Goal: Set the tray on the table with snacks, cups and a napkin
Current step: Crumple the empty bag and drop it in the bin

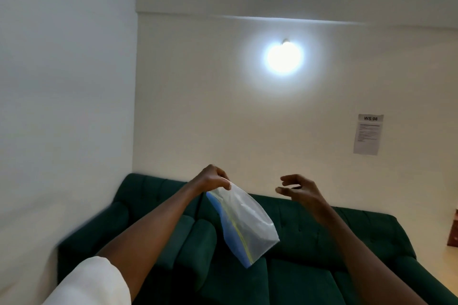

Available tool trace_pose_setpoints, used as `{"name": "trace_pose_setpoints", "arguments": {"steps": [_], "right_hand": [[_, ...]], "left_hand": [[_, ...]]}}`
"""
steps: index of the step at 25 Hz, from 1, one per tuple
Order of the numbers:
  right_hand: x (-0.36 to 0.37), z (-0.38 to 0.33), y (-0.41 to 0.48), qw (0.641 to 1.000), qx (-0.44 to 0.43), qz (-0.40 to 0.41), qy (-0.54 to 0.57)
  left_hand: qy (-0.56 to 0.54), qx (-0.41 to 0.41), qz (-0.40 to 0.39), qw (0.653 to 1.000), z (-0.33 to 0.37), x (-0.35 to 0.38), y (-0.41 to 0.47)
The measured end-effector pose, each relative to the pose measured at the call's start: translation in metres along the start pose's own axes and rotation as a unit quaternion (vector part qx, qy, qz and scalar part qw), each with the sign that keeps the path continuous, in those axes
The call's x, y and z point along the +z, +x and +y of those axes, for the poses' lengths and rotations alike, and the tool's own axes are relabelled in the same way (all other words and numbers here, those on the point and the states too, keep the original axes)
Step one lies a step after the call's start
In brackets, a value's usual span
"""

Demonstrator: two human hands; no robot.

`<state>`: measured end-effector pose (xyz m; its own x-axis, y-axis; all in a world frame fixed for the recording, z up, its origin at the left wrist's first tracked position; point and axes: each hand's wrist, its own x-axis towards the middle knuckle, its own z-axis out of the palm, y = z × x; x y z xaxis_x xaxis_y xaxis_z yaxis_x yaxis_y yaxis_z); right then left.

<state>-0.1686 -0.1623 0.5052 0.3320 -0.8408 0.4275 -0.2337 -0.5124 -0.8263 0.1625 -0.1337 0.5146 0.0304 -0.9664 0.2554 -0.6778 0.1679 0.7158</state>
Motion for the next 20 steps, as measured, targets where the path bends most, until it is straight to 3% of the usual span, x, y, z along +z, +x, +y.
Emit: {"name": "trace_pose_setpoints", "arguments": {"steps": [4, 6, 8, 13, 16, 17, 20], "right_hand": [[0.052, -0.032, 0.016, 0.97, 0.058, -0.208, -0.113], [0.075, -0.036, 0.022, 0.95, 0.045, -0.232, -0.206], [0.084, -0.036, 0.025, 0.949, 0.031, -0.202, -0.241], [0.072, -0.022, 0.025, 0.965, 0.118, -0.22, -0.083], [0.074, -0.007, 0.02, 0.988, 0.105, -0.107, 0.039], [0.076, -0.003, 0.017, 0.987, 0.102, -0.062, 0.108], [0.085, 0.011, 0.011, 0.964, 0.106, 0.021, 0.243]], "left_hand": [[-0.003, 0.048, -0.027, 0.998, 0.014, 0.008, -0.001], [-0.022, 0.067, -0.045, 0.996, 0.022, 0.009, 0.002], [-0.037, 0.08, -0.056, 0.995, 0.032, 0.003, -0.001], [-0.159, 0.086, -0.026, 0.983, 0.049, -0.027, -0.004], [-0.197, 0.011, 0.122, 0.973, 0.034, -0.015, -0.007], [-0.23, -0.035, 0.129, 0.964, 0.022, 0.0, -0.009], [-0.324, -0.101, -0.026, 0.94, -0.008, 0.058, -0.022]]}}
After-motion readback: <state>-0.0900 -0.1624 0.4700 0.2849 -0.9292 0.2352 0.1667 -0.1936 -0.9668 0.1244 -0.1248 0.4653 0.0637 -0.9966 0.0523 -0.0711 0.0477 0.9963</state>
